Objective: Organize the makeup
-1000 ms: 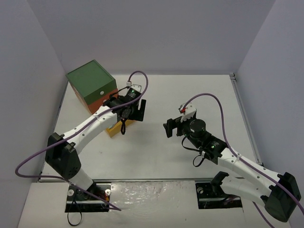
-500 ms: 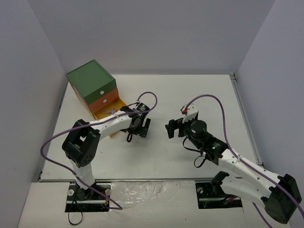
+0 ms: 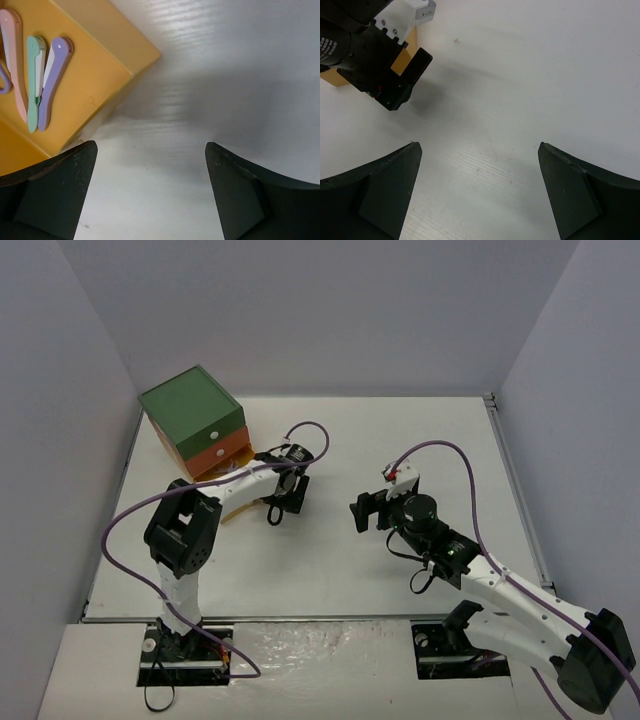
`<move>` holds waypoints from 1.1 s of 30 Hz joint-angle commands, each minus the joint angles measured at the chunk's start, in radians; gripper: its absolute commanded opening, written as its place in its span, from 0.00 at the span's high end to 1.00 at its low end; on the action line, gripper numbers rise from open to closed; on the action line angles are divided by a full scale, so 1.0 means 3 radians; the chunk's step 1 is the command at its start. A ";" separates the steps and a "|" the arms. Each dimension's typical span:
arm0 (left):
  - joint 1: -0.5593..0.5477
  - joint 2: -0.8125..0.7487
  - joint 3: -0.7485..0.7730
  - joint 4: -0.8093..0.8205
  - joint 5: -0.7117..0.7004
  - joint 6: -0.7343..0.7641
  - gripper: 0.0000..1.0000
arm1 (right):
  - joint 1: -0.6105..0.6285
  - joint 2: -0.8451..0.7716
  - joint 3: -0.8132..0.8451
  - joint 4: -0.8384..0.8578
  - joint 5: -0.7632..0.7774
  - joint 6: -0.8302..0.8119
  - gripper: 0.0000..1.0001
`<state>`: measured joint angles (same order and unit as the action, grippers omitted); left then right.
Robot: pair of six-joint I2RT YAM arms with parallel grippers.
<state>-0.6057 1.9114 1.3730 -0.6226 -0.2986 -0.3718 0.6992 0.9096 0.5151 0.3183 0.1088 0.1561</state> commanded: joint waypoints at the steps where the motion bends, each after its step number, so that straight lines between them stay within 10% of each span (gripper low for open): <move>1: 0.0198 -0.0045 0.0234 0.0004 -0.0209 0.0141 0.12 | -0.0036 -0.0026 0.0010 0.0291 -0.0042 0.0023 0.00; 33: 0.0685 0.0614 0.1066 0.0120 -0.0323 0.0720 0.12 | -0.0060 -0.0048 -0.0004 0.0290 -0.0070 0.0011 0.00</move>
<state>-0.4102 2.1188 1.6346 -0.6078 -0.3494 -0.1951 0.6868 0.9096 0.5074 0.3321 0.0931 0.1562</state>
